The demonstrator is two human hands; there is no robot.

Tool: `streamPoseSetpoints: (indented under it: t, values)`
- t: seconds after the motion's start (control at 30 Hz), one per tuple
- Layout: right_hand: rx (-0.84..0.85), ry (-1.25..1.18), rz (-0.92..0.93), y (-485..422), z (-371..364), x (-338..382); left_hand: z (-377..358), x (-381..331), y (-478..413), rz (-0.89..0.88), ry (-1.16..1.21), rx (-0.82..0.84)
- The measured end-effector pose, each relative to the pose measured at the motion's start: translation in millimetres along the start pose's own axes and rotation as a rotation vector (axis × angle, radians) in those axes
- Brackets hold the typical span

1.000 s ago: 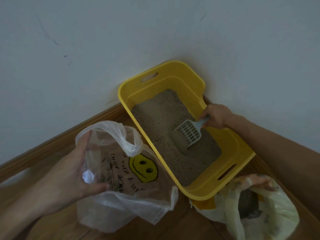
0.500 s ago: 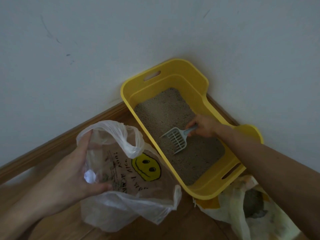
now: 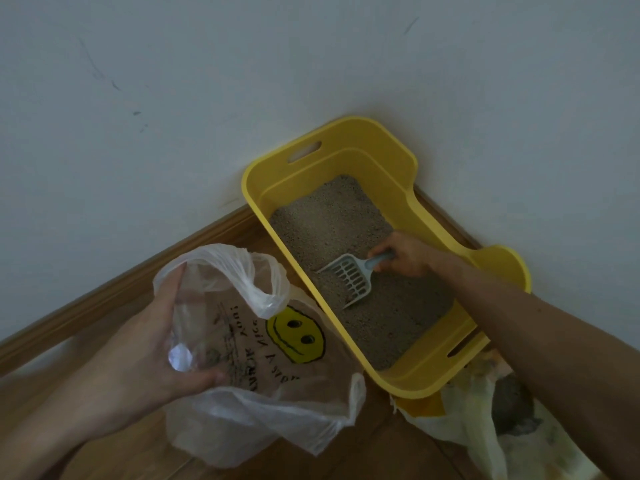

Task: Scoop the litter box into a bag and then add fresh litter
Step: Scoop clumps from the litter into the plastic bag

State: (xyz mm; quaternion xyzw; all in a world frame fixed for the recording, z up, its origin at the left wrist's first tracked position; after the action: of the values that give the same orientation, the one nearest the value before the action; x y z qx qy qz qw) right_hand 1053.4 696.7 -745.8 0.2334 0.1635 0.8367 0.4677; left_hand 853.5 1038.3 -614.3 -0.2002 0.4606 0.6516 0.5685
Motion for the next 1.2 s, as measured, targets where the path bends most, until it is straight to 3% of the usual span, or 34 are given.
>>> streamPoseSetpoints:
  t: [0.33, 0.73, 1.2]
  values:
    - [0.057, -0.231, -0.067, 27, -7, -15, -3, 1, 0, -0.047, 0.029, -0.048]
    - [-0.143, -0.594, -0.24, 44, -21, -18, -8, 12, -5, -0.124, 0.067, -0.044]
    - [-0.125, -0.564, -0.21, 53, -16, -11, -7, 10, -2, -0.094, 0.062, -0.042]
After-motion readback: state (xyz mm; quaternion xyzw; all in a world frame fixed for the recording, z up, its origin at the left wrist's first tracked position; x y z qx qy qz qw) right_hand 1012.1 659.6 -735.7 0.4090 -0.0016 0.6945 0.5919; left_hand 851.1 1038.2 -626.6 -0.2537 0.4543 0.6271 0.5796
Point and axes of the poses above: each hand's wrist, its own y-axis away from the middle knuckle, its own z-axis out of the back of the hand, x = y × z, the point moved 2 cm from there along -y, towards the middle knuckle, and after that the axes turned 10 degrees about y, right-handed, at the moved point
